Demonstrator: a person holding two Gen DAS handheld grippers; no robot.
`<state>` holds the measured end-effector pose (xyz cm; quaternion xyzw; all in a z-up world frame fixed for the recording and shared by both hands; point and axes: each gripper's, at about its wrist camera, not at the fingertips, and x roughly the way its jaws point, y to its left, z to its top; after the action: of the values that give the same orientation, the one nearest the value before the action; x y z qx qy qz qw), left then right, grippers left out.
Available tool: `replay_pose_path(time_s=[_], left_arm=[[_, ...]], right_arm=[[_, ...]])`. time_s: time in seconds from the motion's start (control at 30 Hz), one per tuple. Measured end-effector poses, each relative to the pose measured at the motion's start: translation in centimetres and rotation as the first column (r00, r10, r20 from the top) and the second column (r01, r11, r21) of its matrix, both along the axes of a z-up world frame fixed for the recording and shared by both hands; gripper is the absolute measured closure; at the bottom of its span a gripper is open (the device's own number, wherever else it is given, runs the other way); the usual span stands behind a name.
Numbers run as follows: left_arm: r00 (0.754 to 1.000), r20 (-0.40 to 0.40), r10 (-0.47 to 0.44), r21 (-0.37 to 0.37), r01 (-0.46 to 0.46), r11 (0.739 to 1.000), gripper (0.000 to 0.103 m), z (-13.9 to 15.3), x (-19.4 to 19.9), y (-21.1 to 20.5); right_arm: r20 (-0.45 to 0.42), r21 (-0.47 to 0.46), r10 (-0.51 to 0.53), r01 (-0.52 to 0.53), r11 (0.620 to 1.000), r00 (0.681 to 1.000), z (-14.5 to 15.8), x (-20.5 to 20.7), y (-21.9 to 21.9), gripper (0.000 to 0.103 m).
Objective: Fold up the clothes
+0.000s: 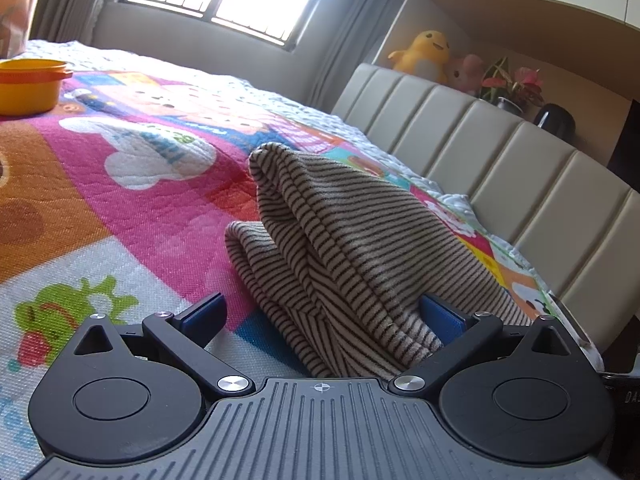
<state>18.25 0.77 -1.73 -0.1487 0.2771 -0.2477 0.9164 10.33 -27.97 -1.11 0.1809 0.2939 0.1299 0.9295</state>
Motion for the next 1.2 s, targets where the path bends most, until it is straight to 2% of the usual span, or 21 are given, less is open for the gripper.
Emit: replay_pose_path(time_s=[0.17,0.37,0.53,0.6,0.7,0.73,0.77,0.8,0.93,0.97,1.0,1.1,1.17,1.2], left_arm=[[1.000,0.000,0.004,-0.010,-0.004,1.000,0.000,0.0,-0.1,0.2],[1.000,-0.002,0.003,-0.018,-0.003,1.000,0.000,-0.1,-0.1,0.3],[1.000,-0.003,0.003,-0.023,-0.003,1.000,0.000,-0.1,-0.1,0.3],[1.000,-0.004,0.003,-0.025,-0.003,1.000,0.000,-0.1,-0.1,0.4],[1.000,-0.004,0.003,-0.027,-0.003,1.000,0.000,-0.1,-0.1,0.4],[1.000,-0.004,0.004,-0.026,-0.004,1.000,0.000,-0.1,-0.1,0.4],[1.000,-0.004,0.004,-0.026,-0.004,1.000,0.000,-0.1,-0.1,0.4],[1.000,-0.003,0.007,-0.025,-0.007,1.000,0.000,0.0,-0.1,0.4],[1.000,-0.001,0.016,-0.028,-0.016,0.999,0.000,0.0,-0.2,0.4],[1.000,0.002,0.017,-0.023,-0.017,1.000,0.000,0.0,-0.2,0.4],[1.000,0.003,0.017,-0.021,-0.017,1.000,0.000,0.0,-0.3,0.4],[1.000,-0.009,0.015,-0.022,-0.016,1.000,0.000,-0.1,0.0,0.3],[1.000,-0.009,0.016,-0.014,-0.016,1.000,0.000,0.0,0.0,0.2],[1.000,-0.007,0.016,-0.013,-0.016,1.000,0.000,0.0,-0.1,0.3]], right_arm=[[0.000,-0.036,0.002,-0.002,0.999,1.000,1.9,-0.3,0.4,0.000],[0.166,-0.101,-0.098,0.116,0.988,0.981,5.0,-1.1,0.0,0.000],[0.109,-0.093,-0.145,0.155,0.983,0.983,4.0,0.3,-1.1,0.001],[0.061,-0.073,-0.127,0.131,0.989,0.990,2.9,0.9,-1.4,0.016],[0.009,-0.010,-0.087,0.087,0.996,0.996,1.6,1.3,-1.6,0.020],[0.001,0.012,-0.073,0.073,0.997,0.997,1.4,1.4,-1.6,0.024],[-0.002,0.029,-0.049,0.049,0.998,0.999,1.5,1.4,-1.5,0.035],[0.006,0.027,-0.022,0.022,0.999,1.000,2.1,1.5,-1.2,0.037],[0.133,-0.149,0.045,-0.025,0.989,0.990,6.4,1.6,0.3,0.035],[0.149,-0.205,0.057,-0.025,0.979,0.987,7.4,2.1,0.6,0.031],[0.153,-0.270,0.071,-0.028,0.963,0.986,8.4,2.8,1.0,0.025],[0.141,-0.473,0.128,-0.047,0.880,0.982,9.9,5.9,3.1,0.022],[0.105,-0.547,0.154,-0.073,0.834,0.982,9.9,8.4,4.3,0.022],[0.083,-0.560,0.162,-0.088,0.824,0.983,9.8,9.6,4.9,0.022]])
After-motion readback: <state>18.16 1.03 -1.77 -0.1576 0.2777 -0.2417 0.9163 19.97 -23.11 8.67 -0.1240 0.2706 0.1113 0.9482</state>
